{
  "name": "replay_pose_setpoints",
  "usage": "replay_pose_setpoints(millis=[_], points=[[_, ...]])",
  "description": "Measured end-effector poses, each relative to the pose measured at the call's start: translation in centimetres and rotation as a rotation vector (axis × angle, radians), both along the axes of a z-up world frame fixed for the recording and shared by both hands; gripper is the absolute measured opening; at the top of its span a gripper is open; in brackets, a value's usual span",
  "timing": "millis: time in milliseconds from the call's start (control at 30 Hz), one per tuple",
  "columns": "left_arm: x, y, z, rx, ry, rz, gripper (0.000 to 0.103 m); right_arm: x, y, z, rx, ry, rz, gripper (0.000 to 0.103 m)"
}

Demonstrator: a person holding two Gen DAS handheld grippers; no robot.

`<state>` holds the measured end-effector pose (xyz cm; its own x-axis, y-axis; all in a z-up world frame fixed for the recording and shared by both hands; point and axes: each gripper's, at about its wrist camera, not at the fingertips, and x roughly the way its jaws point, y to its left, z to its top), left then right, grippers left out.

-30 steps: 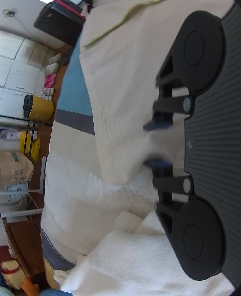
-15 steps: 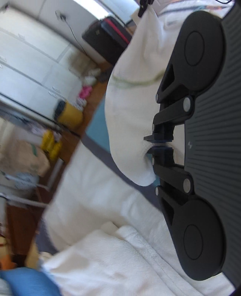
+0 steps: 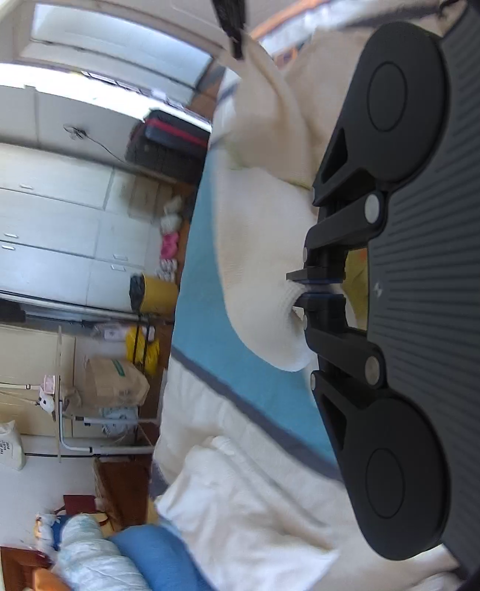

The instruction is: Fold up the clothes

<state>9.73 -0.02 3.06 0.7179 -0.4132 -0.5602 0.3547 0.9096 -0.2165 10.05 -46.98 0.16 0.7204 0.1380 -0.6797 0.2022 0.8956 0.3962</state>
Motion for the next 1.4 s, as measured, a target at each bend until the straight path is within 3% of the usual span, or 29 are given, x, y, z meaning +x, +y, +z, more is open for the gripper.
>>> replay_pose_setpoints(millis=[133, 233, 300, 367, 467, 567, 667, 800, 900, 933, 967, 1033, 1133, 1267, 1400], points=[[-6.1, 2.5, -0.1, -0.120, 0.043, 0.109, 0.004, -4.2, -1.6, -2.6, 0.097, 0.015, -0.085, 0.006], [-9.9, 4.9, -1.0, -0.258, 0.080, 0.146, 0.004, -6.4, -2.4, -2.6, 0.208, -0.025, -0.110, 0.006], [-10.6, 4.6, -2.7, -0.204, 0.112, 0.158, 0.004, -7.6, -2.6, -2.6, 0.230, -0.040, -0.125, 0.006], [-10.3, 3.9, -5.6, -0.133, 0.155, 0.158, 0.004, -7.7, -1.9, -2.8, 0.108, -0.016, -0.142, 0.006], [-9.0, 3.6, -8.6, -0.143, 0.245, 0.162, 0.004, -8.0, -1.5, -3.9, 0.049, 0.019, -0.194, 0.006], [-8.9, 3.4, -8.4, -0.076, 0.234, 0.158, 0.004, -9.1, -1.8, -4.7, 0.044, 0.052, -0.213, 0.006], [-10.4, 3.4, -7.3, -0.060, 0.191, 0.131, 0.005, -10.5, -2.6, -5.6, 0.077, 0.115, -0.219, 0.007], [-10.8, 2.5, -9.1, 0.063, 0.317, 0.103, 0.007, -11.4, -3.4, -7.1, 0.088, 0.222, -0.328, 0.017], [-11.6, 2.1, -10.0, 0.118, 0.368, 0.088, 0.013, -12.7, -3.5, -6.1, 0.090, 0.166, -0.383, 0.020], [-11.9, 2.1, -10.1, 0.121, 0.375, 0.081, 0.019, -13.3, -3.2, -5.4, 0.083, 0.122, -0.378, 0.027], [-12.2, 2.3, -9.7, 0.100, 0.375, 0.070, 0.023, -13.8, -2.8, -4.7, 0.071, 0.080, -0.365, 0.040], [-12.9, 2.8, -8.3, 0.039, 0.352, 0.047, 0.033, -14.8, -1.6, -3.5, 0.041, 0.008, -0.327, 0.048], [-13.6, 2.8, -5.7, -0.019, 0.279, 0.023, 0.039, -15.9, 0.9, -3.3, 0.077, -0.061, -0.201, 0.048], [-13.8, 1.9, -3.6, -0.058, 0.155, 0.007, 0.043, -15.1, 4.4, -5.0, 0.246, -0.022, 0.050, 0.048], [-12.2, -0.3, -3.9, -0.053, 0.129, -0.043, 0.044, -13.7, 7.8, -5.2, 0.167, 0.010, 0.207, 0.048]])
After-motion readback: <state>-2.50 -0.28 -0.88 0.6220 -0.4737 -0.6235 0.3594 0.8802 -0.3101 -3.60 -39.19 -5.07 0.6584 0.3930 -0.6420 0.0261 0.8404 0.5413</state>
